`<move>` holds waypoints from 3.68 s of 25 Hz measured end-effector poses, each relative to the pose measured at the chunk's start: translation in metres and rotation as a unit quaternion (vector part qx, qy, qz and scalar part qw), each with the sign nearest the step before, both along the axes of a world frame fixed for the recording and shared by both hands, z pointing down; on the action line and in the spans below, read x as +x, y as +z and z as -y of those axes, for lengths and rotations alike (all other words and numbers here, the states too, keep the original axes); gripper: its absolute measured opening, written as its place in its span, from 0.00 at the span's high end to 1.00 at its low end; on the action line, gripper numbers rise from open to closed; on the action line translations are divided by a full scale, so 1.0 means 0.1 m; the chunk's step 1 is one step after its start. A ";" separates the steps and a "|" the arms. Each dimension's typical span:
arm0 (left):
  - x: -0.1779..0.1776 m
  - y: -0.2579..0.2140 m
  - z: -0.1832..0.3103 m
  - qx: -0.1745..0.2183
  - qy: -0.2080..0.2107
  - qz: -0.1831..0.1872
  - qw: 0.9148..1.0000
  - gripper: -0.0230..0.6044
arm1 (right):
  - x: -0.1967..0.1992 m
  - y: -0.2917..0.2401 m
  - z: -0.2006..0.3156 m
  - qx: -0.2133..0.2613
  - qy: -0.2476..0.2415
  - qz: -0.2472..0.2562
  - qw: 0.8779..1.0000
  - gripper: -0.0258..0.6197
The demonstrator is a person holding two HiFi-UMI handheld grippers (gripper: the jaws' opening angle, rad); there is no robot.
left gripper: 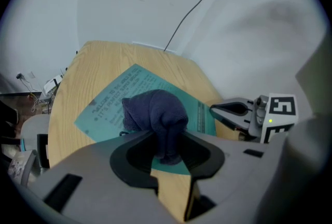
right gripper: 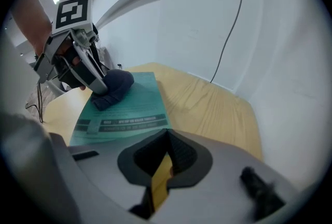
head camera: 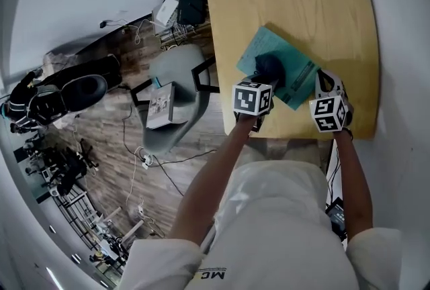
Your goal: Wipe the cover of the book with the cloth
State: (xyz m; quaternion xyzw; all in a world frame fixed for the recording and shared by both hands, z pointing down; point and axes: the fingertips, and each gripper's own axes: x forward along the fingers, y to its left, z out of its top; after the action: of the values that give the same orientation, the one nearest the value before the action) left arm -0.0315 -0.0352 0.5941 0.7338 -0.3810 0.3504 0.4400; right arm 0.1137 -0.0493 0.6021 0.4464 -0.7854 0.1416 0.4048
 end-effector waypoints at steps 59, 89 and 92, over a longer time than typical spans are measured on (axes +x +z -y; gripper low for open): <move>0.60 0.04 -0.08 -0.009 0.021 -0.040 0.999 0.75 | -0.03 0.04 0.04 -0.016 0.018 0.041 0.999 0.91; 0.13 -0.12 -0.89 -0.026 -0.040 -0.016 0.999 0.75 | -0.03 0.12 0.04 -0.049 0.051 0.080 0.994 0.91; 0.25 -0.25 -0.80 -0.009 -0.042 -0.033 0.999 0.75 | 0.06 0.02 0.04 -0.038 0.079 0.108 0.990 0.91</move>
State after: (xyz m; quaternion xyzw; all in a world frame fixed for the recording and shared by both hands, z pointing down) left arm -0.0061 0.0450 0.5686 0.7246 -0.3937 0.3105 0.4728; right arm 0.1193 -0.0531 0.6041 0.4732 -0.7811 0.2502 0.3215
